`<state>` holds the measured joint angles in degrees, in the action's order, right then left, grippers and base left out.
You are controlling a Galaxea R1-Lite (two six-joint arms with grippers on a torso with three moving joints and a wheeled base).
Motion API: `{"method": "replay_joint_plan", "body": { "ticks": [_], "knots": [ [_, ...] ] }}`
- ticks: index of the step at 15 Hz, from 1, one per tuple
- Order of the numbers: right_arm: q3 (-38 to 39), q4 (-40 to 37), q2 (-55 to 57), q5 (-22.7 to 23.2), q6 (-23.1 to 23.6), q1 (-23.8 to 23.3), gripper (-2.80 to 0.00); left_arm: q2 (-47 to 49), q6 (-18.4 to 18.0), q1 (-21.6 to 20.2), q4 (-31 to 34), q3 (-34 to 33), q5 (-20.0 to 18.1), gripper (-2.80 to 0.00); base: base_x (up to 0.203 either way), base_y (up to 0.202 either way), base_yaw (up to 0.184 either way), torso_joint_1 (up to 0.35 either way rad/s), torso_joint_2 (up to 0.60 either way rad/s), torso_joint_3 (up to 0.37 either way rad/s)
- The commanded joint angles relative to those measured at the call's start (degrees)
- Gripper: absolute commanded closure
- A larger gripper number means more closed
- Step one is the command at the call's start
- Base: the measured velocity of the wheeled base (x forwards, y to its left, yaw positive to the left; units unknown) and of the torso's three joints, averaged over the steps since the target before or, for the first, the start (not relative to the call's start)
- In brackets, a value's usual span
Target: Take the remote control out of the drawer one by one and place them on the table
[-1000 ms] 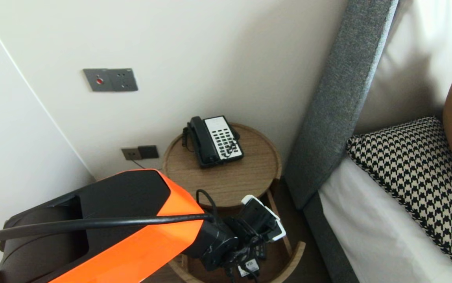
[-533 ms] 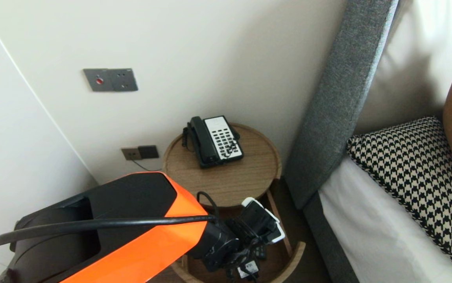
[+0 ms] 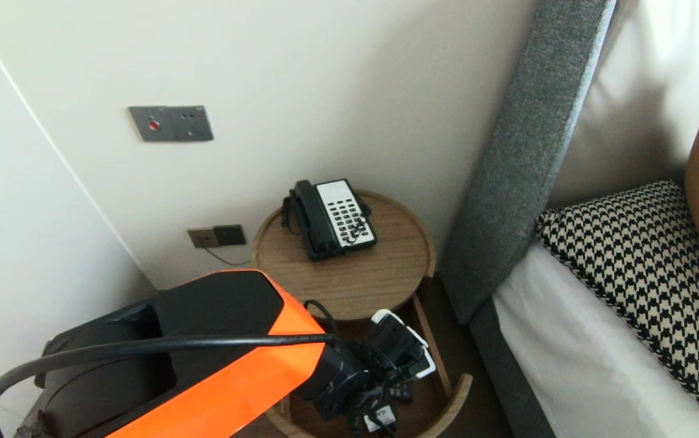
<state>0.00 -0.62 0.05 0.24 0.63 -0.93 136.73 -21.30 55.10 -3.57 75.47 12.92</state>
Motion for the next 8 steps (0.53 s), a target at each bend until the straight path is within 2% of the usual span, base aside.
{"method": "replay_joint_plan", "body": {
  "ticks": [1,8],
  "knots": [
    [0.0,0.0,0.0,0.0,0.1,0.0,0.00,0.8,-0.1,-0.1,-0.1,0.4,0.1,-2.80,0.000,0.000,0.000,0.000,0.00,0.000],
    [0.0,0.0,0.0,0.0,0.1,0.0,0.00,1.9,-0.3,-0.9,-0.1,0.9,0.1,-2.80,0.000,0.000,0.000,0.000,0.00,0.000]
  ]
}}
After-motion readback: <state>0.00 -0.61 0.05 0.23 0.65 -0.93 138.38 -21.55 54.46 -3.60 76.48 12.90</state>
